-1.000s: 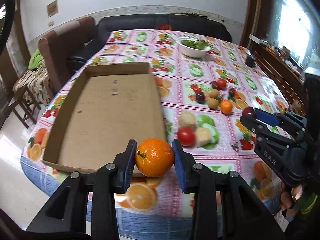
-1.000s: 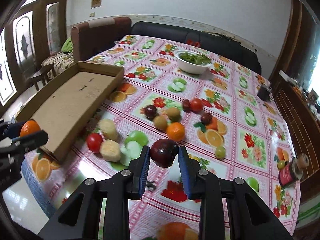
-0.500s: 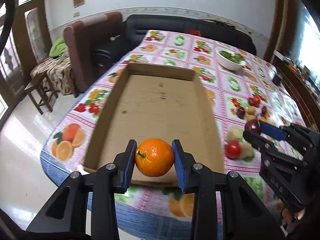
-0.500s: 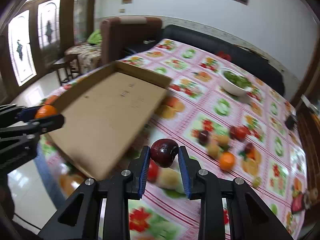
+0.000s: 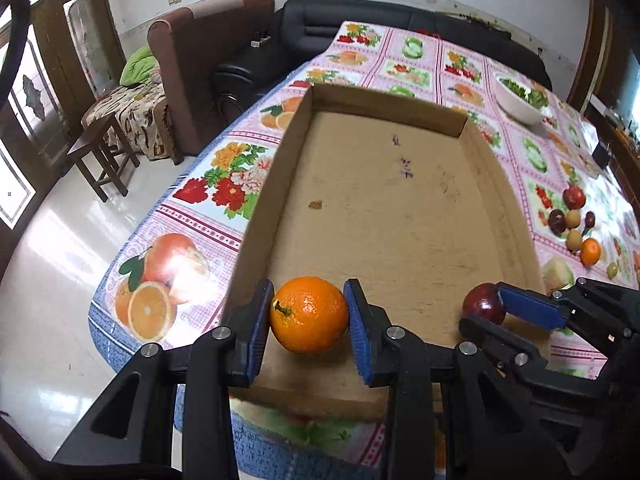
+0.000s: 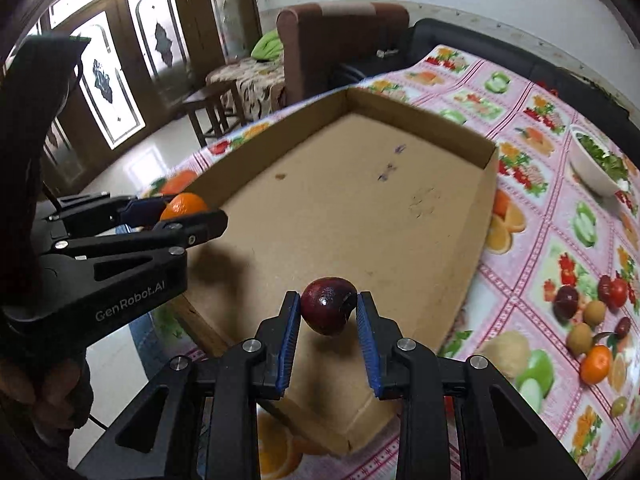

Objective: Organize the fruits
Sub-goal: 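Carry the mandarin and plum in both tools over the cardboard box, then open both tools to drop the mandarin and plum into the box, then withdraw both open tools from the box back toward the fruits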

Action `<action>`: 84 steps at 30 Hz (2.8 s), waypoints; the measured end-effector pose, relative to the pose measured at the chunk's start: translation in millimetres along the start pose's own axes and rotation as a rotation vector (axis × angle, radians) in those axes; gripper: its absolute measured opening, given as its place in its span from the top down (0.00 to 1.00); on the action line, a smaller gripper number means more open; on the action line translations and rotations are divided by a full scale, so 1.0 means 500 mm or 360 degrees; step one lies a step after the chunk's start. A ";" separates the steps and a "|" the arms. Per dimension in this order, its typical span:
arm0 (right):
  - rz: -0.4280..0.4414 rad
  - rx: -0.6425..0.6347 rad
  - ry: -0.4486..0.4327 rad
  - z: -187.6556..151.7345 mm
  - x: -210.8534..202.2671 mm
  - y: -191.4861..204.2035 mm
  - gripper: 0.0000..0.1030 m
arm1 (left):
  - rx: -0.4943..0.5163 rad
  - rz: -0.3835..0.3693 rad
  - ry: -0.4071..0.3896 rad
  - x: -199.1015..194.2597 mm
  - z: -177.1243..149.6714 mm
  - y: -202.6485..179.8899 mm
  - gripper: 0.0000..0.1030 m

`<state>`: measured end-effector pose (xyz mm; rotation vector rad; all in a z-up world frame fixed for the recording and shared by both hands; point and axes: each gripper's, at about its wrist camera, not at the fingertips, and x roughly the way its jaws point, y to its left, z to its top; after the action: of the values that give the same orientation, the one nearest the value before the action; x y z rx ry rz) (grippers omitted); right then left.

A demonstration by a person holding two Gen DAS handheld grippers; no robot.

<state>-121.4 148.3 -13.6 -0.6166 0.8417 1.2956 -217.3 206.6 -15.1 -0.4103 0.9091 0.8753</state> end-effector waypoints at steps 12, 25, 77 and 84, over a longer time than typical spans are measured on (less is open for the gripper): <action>-0.0009 -0.0041 0.0076 -0.007 0.042 0.002 0.69 | 0.0072 0.0073 0.0084 0.040 0.000 -0.026 0.66; -0.0159 -0.0071 -0.0037 -0.033 -0.041 -0.001 0.43 | 0.0043 -0.0021 0.0052 -0.013 0.002 -0.032 0.49; -0.0677 0.0750 -0.0107 -0.333 -0.294 -0.403 0.42 | 0.0602 -0.0327 0.0102 -0.108 -0.118 -0.458 0.47; -0.0602 0.0820 -0.0161 -0.323 -0.290 -0.423 0.43 | 0.0482 -0.0414 0.0167 -0.073 -0.111 -0.433 0.47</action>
<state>47.3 -103.3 0.0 -0.2760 0.8811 0.7194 -83.6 23.9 -26.3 -0.3048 1.0405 0.4723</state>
